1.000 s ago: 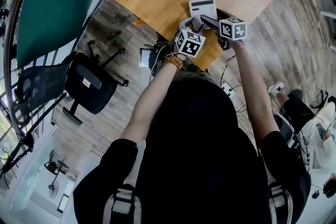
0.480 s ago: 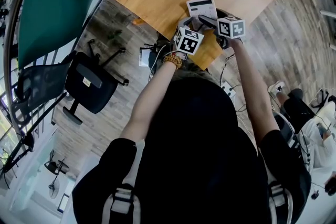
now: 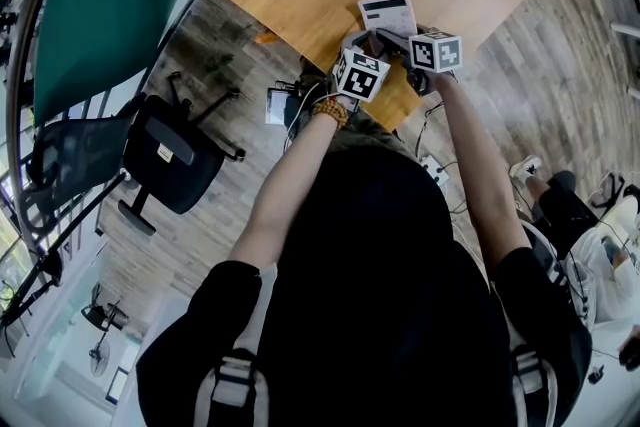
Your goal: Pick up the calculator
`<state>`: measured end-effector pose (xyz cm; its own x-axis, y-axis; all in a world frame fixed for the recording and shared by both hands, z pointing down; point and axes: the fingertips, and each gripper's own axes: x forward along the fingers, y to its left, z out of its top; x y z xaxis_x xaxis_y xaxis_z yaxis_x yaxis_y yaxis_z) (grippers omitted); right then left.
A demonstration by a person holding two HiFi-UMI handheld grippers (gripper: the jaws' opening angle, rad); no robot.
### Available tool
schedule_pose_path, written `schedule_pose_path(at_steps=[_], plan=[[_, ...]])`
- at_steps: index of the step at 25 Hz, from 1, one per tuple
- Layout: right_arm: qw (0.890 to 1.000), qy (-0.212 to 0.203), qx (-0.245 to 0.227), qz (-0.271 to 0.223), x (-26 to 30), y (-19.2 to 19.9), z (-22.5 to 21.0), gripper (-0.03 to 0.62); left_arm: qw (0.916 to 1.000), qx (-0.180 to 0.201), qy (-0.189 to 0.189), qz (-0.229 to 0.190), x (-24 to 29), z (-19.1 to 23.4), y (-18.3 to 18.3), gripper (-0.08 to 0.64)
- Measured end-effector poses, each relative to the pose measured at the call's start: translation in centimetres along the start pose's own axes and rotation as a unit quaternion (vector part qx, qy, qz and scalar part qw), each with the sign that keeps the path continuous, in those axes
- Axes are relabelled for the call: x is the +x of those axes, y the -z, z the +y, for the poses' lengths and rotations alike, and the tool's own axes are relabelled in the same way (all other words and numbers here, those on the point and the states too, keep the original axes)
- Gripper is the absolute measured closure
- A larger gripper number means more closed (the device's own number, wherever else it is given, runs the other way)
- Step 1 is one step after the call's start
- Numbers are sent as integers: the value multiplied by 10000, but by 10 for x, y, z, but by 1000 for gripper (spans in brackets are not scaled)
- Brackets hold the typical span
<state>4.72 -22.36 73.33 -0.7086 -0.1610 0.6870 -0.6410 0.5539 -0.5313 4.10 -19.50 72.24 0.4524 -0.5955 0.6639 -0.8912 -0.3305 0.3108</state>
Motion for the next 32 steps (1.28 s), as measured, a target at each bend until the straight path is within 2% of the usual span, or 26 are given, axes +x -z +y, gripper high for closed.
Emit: schedule_pose_path(at_steps=[3,6,10,12,16,24,32], plan=[[9996,49,234,-155,-1,-4,-3,373,10000,44,-30,-7,0,0,0,310],[9988,12,452,-209,-1,-3,-7,384,9999,107,-72,12,3,-1,1,310],[9958,-97,846,-323,-6,-2,-8,412,9998,-111,-105,91,2,6,3,266],[9945,-158,940,-426,-8,-3,-7,438,9998,-100,-105,142,1,7,2,262],[9926,-127,1017,-645,-14,-8,-6,470,10000,5,-73,58,-4,5,-6,262],[9887,-56,1191,-908,-31,-21,-19,495,9995,159,-8,-283,-22,3,-30,262],[9875,30,1096,-1136,-49,-40,-25,505,9989,235,-76,-386,-27,2,-45,262]])
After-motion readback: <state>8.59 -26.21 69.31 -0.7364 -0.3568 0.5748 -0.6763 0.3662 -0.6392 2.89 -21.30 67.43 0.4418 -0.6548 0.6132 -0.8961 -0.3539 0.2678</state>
